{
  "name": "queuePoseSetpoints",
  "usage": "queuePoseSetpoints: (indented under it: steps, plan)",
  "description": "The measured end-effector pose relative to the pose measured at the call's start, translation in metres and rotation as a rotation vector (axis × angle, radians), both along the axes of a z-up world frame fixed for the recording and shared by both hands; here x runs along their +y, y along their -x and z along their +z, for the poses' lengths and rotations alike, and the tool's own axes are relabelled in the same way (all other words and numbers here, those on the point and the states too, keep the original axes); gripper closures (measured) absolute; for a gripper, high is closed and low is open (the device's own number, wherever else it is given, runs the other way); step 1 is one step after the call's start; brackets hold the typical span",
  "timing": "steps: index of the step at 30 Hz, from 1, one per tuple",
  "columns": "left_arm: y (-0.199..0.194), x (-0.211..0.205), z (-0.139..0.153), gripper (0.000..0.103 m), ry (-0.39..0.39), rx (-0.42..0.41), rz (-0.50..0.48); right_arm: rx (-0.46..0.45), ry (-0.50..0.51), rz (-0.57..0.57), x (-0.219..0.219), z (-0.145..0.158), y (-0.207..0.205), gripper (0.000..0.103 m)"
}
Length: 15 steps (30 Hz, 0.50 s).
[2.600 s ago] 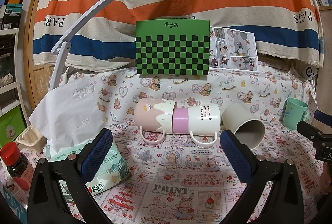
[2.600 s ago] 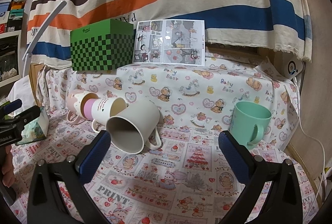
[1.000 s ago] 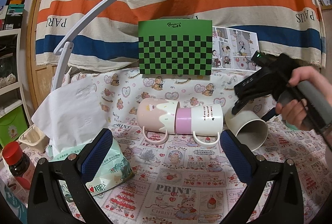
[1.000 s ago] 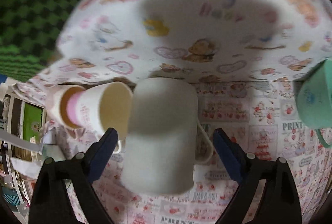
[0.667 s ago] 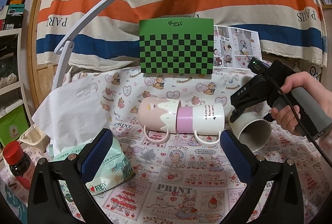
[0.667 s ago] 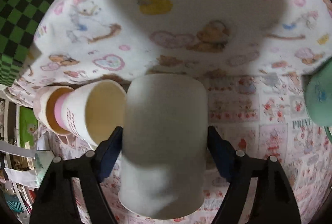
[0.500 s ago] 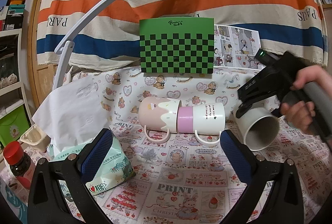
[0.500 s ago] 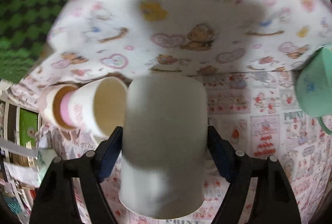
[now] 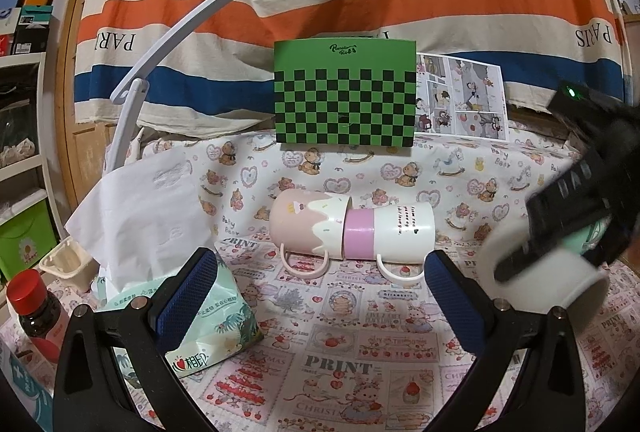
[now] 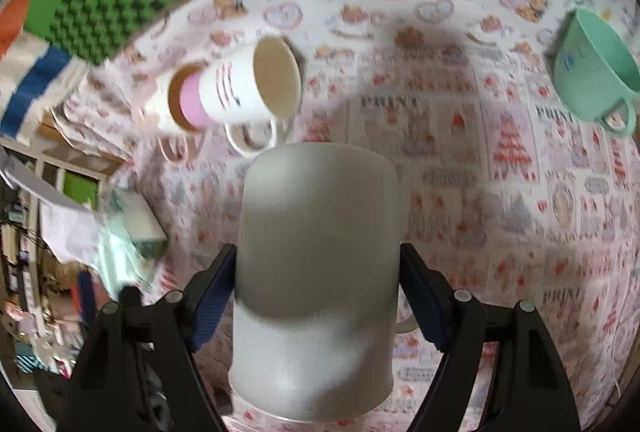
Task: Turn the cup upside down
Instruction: 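Close the right gripper on the white mug's body and lift it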
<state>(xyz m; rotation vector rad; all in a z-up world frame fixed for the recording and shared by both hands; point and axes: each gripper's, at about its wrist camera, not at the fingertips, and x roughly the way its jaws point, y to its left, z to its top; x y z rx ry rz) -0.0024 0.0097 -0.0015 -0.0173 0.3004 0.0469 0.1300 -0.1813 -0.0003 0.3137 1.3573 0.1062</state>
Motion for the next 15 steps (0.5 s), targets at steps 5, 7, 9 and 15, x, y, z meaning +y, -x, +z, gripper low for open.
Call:
queuePoseSetpoints:
  steps: [5, 7, 9, 15]
  plan:
    - [-0.001, 0.001, 0.001, 0.000, 0.005, 0.002, 0.009, 0.068, -0.025, -0.019, -0.010, -0.017, 0.016, 0.026]
    - [-0.001, 0.001, 0.001, 0.000, 0.005, 0.002, 0.009, 0.064, -0.007, -0.011, -0.007, -0.020, 0.020, 0.025]
    - [-0.001, 0.001, 0.001, 0.000, 0.001, 0.002, 0.008, 0.058, 0.008, -0.002, -0.002, -0.022, 0.022, 0.025]
    - [-0.001, 0.000, 0.001, 0.000, 0.004, 0.005, 0.015, 0.036, -0.005, 0.027, 0.007, -0.028, 0.017, 0.025]
